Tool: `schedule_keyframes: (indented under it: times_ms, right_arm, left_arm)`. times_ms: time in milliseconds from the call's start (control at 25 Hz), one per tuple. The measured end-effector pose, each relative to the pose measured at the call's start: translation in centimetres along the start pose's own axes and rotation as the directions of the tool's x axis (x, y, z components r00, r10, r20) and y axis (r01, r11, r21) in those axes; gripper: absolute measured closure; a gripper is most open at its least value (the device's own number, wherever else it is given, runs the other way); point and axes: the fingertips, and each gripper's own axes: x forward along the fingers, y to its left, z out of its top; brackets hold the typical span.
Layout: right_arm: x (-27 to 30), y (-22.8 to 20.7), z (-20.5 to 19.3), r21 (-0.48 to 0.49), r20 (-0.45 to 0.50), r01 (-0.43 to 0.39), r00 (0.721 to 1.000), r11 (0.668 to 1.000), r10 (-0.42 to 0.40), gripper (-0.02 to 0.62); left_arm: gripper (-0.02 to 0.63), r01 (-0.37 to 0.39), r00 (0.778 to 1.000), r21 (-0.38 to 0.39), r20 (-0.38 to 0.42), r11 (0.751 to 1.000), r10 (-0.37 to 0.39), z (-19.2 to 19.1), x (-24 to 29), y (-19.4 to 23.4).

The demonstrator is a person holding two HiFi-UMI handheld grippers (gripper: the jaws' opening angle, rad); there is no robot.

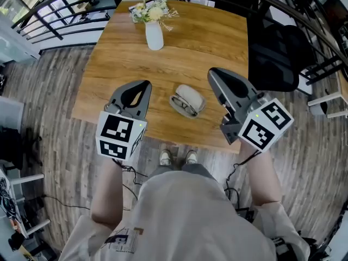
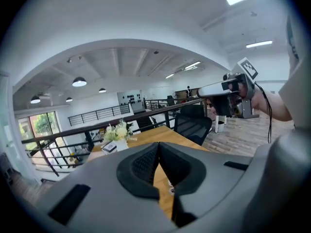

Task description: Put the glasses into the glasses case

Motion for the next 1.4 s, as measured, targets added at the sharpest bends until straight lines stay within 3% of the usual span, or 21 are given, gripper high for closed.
schedule_keyframes:
  times_ms: [120,280,520,840,920,1040,1200,1400]
  right_arm:
    - [-2.0,2.1,3.3,-0.131,0.064,0.044,0.997,0.99,-0.035,0.568]
    - [-4.5,4.4,5.8,-0.203,0.131,0.086,0.99,0.975,-0.06,0.568]
    - [-8.7,6.6,8.0,-0.281,0.206,0.168,0.972,0.945,-0.112,0.569]
    - [-12.8,8.3,7.9,-0.351,0.23,0.266,0.954,0.898,-0.193,0.569]
    - [-13.1,8.5,7.3,-0.346,0.218,0.268,0.955,0.899,-0.201,0.569]
    - [-12.9,8.3,5.8,-0.282,0.194,0.25,0.96,0.926,-0.2,0.569]
    - [-12.5,7.5,3.6,-0.224,0.149,0.24,0.966,0.945,-0.21,0.569]
    - [-12.2,6.7,1.9,-0.25,0.112,0.267,0.963,0.931,-0.246,0.569]
  left_arm:
    - [0.589,-0.001,0.999,0.12,0.042,0.993,-0.004,3.1,-1.5,-0.9]
    - [0.589,-0.02,0.992,0.19,0.126,0.982,-0.005,6.4,-3.8,-2.1]
    - [0.589,-0.028,0.973,0.163,0.231,0.986,-0.01,10.2,-7.3,-4.2]
    - [0.589,0.017,0.954,0.133,0.295,0.991,-0.056,11.2,-10.2,-5.6]
    - [0.589,0.027,0.954,0.14,0.293,0.99,-0.067,11.0,-10.3,-5.9]
    - [0.589,0.057,0.961,0.134,0.261,0.989,-0.091,9.5,-10.0,-6.7]
    - [0.589,0.114,0.969,0.043,0.215,0.993,-0.121,7.3,-9.3,-8.0]
    - [0.589,0.1,0.979,0.005,0.179,0.995,-0.1,6.1,-9.0,-7.9]
